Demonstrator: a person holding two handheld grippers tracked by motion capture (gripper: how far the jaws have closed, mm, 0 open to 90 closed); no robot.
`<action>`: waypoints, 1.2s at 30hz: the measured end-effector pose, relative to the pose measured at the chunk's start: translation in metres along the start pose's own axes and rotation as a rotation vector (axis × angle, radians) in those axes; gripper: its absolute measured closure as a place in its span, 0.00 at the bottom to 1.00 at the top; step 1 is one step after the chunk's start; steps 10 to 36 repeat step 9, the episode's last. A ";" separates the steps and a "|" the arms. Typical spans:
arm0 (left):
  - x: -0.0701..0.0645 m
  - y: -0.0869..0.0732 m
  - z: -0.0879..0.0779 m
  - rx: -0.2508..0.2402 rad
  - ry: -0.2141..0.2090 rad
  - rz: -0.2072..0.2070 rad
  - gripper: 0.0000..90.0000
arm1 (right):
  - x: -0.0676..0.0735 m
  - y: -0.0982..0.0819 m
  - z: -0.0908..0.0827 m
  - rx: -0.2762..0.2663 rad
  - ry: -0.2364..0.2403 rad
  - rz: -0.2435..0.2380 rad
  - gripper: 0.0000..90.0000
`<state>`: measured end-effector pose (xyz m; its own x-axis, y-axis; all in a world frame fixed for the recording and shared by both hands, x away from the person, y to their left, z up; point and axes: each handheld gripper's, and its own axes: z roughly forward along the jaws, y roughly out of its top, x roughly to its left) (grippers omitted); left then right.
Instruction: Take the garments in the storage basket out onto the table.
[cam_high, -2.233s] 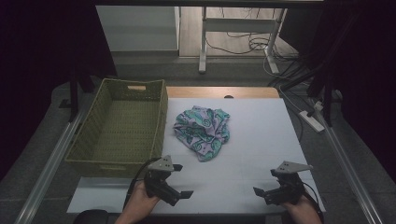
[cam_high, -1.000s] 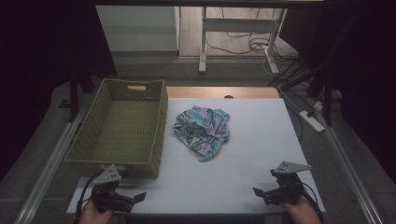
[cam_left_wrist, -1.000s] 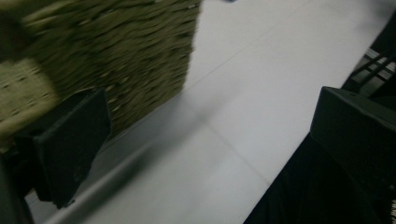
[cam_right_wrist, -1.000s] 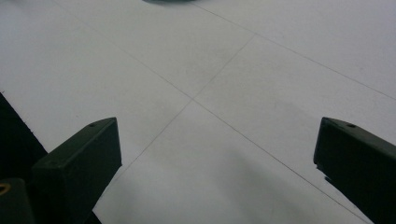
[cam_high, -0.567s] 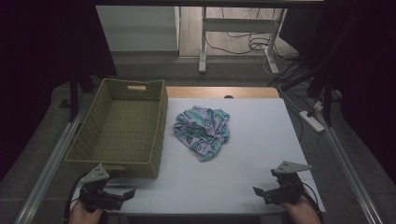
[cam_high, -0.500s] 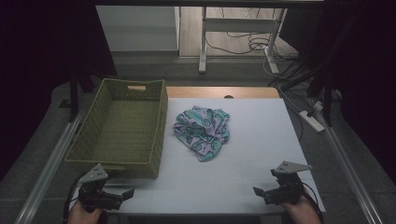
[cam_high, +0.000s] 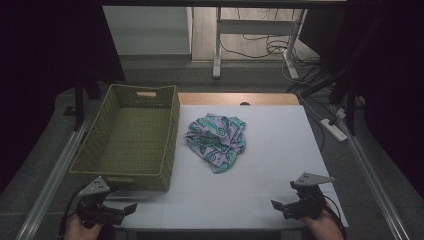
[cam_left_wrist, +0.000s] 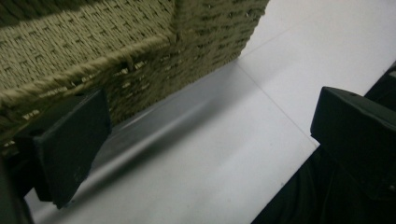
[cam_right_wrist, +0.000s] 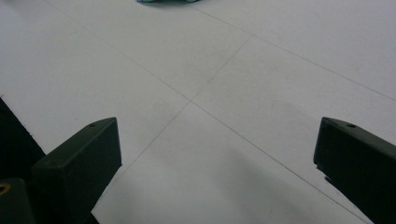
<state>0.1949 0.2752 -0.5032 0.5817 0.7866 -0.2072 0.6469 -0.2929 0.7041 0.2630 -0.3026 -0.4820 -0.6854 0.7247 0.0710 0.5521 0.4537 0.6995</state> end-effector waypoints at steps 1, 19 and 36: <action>0.000 0.000 0.000 0.005 -0.004 0.003 0.00 | 0.000 0.000 0.000 0.000 -0.001 0.001 0.01; 0.000 0.000 0.002 0.029 -0.008 0.011 0.00 | 0.000 0.000 0.001 0.000 -0.004 0.003 0.01; 0.000 0.000 0.002 0.029 -0.008 0.011 0.00 | 0.000 0.000 0.001 0.000 -0.004 0.003 0.01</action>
